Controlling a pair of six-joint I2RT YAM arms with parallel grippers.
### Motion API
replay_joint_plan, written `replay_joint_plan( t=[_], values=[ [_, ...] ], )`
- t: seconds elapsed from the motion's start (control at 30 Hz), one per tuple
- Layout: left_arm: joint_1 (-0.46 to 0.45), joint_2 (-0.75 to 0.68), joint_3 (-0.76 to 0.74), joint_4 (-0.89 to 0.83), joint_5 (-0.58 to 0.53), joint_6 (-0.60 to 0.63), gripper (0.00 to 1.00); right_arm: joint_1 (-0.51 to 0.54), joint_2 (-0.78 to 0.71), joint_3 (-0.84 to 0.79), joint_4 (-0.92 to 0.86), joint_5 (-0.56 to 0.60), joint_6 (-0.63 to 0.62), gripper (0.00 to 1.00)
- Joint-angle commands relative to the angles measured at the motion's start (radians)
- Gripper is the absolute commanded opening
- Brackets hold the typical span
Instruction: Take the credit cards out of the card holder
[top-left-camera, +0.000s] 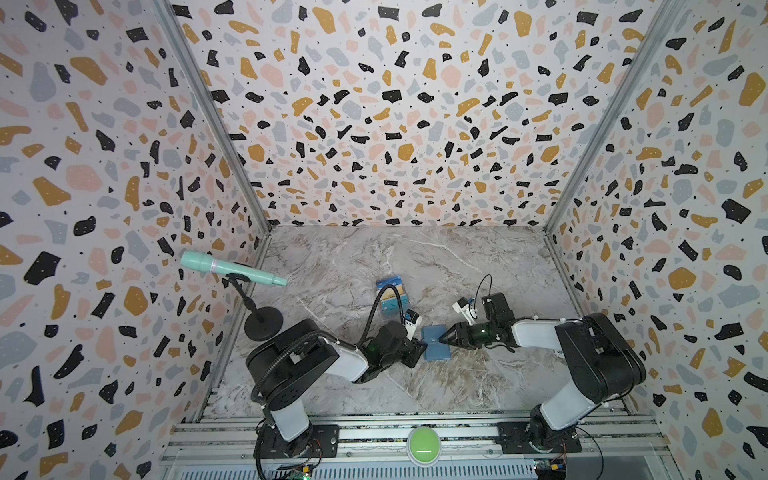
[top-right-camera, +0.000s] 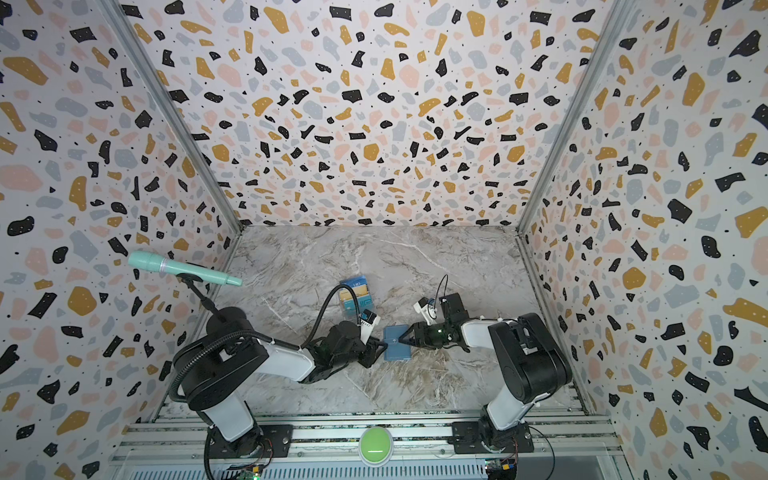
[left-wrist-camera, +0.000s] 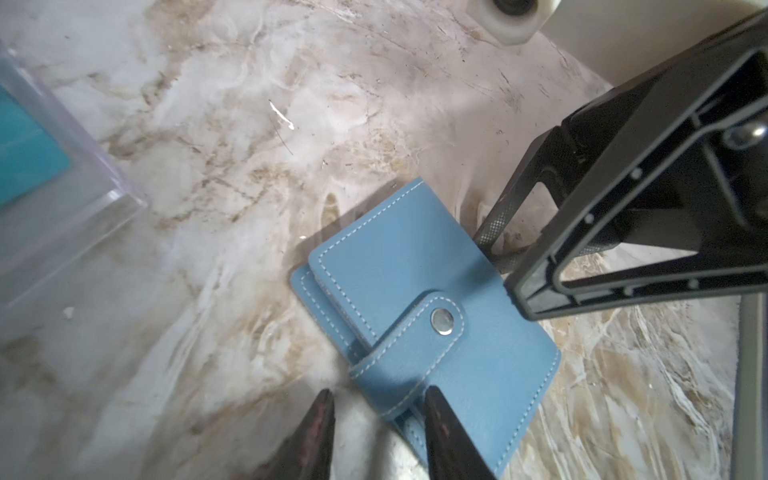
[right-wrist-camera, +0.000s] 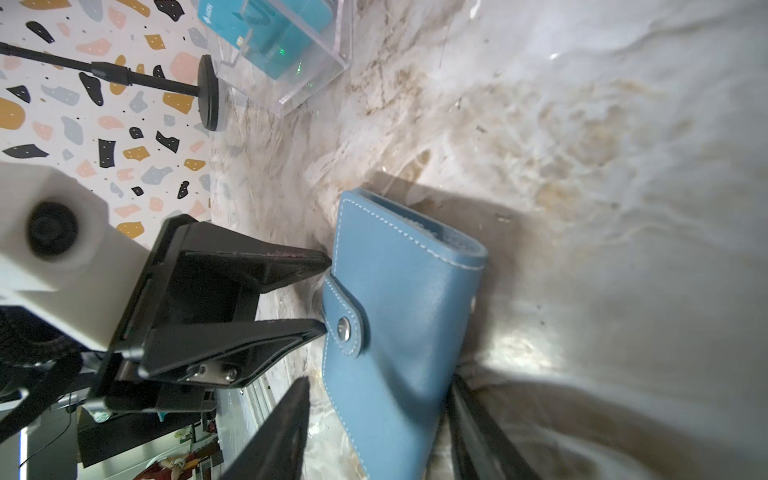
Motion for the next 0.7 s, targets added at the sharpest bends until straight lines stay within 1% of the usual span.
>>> replay_joint_plan(
  t=[0.0, 0.3, 0.47, 0.63, 0.67],
  values=[
    [-0.009, 0.018, -0.005, 0.050, 0.004, -0.008, 0.35, 0.006, 0.001, -0.014, 0.052, -0.058, 0.037, 0.52],
    [-0.010, 0.035, -0.018, 0.080, -0.005, -0.023, 0.31, 0.007, -0.062, -0.048, 0.199, -0.201, 0.098, 0.47],
    [-0.010, 0.030, -0.018, 0.087, -0.013, -0.027, 0.31, 0.010, -0.049, -0.046, 0.164, -0.177, 0.073, 0.42],
    [-0.011, 0.029, -0.016, 0.094, -0.013, -0.033, 0.31, 0.043, -0.006, -0.042, 0.196, -0.135, 0.093, 0.36],
    [-0.011, 0.029, -0.020, 0.101, -0.015, -0.037, 0.30, 0.050, 0.001, -0.038, 0.198, -0.124, 0.094, 0.34]
  ],
)
